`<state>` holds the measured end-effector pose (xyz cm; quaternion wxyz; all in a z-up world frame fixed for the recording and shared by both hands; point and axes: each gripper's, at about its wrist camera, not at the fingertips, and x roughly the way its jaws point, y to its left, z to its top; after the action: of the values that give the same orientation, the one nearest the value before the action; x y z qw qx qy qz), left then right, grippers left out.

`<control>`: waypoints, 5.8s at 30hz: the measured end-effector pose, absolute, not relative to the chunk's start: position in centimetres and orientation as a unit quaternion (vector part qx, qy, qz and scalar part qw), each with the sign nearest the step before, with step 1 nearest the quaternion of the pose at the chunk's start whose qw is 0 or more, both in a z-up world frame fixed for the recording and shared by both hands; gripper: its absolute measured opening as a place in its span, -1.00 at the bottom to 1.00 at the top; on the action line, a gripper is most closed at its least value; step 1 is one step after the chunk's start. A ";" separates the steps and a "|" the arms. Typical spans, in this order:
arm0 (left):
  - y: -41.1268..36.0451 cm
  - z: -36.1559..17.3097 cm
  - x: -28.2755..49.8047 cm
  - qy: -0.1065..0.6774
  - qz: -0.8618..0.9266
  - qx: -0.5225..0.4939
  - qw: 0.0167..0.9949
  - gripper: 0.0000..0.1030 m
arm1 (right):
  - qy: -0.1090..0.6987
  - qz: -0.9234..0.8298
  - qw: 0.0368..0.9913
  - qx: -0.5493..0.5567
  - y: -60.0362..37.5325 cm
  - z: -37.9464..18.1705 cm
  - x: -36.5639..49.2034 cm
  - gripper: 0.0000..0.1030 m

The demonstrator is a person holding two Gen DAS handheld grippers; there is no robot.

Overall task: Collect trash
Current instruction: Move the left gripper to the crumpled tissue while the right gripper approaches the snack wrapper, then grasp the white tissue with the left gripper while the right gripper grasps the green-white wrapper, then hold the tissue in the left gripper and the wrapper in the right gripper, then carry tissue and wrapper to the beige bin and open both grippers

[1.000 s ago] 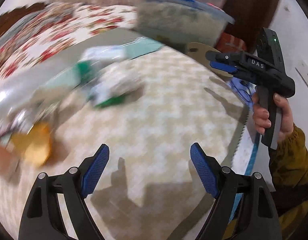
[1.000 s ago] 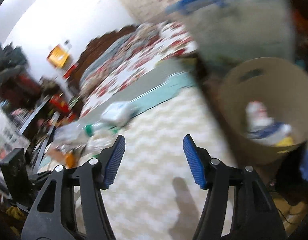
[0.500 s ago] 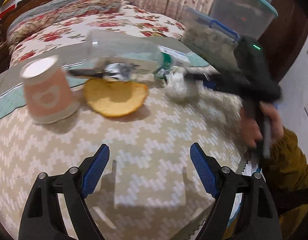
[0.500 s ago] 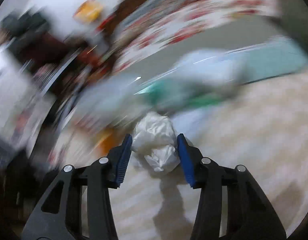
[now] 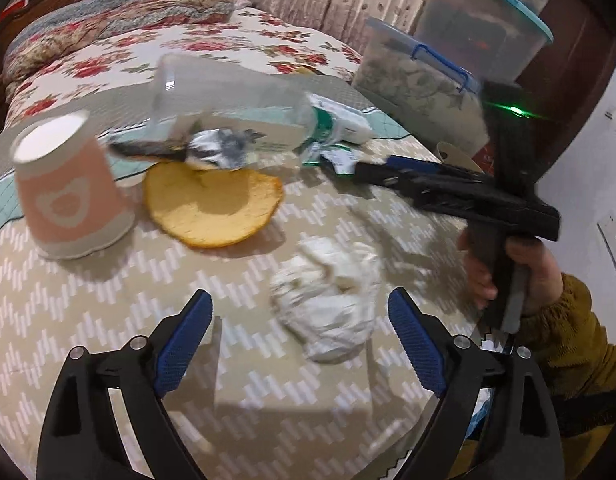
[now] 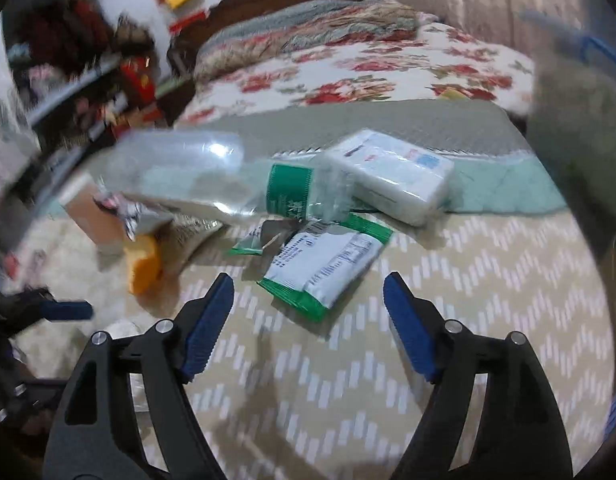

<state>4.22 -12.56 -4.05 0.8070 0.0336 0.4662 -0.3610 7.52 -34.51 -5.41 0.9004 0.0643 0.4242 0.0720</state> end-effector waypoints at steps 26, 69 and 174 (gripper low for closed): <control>-16.0 -6.1 3.2 0.451 -0.365 0.081 0.810 -0.14 | 0.394 0.126 0.893 0.176 -35.5 -6.3 -1.9 -0.59; -15.2 -6.3 3.5 0.454 -0.355 0.064 0.814 -0.01 | 0.394 0.106 0.894 0.186 -36.1 -7.2 -1.9 -0.59; -50.7 2.1 4.4 0.437 -0.536 0.138 0.709 0.03 | 0.302 -0.168 0.900 0.265 -64.9 -4.8 -9.2 -0.42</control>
<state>4.45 -50.68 2.09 0.7089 0.1375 0.4374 -0.5359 -9.24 -64.87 -4.80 0.9003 0.2647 0.3019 -0.1681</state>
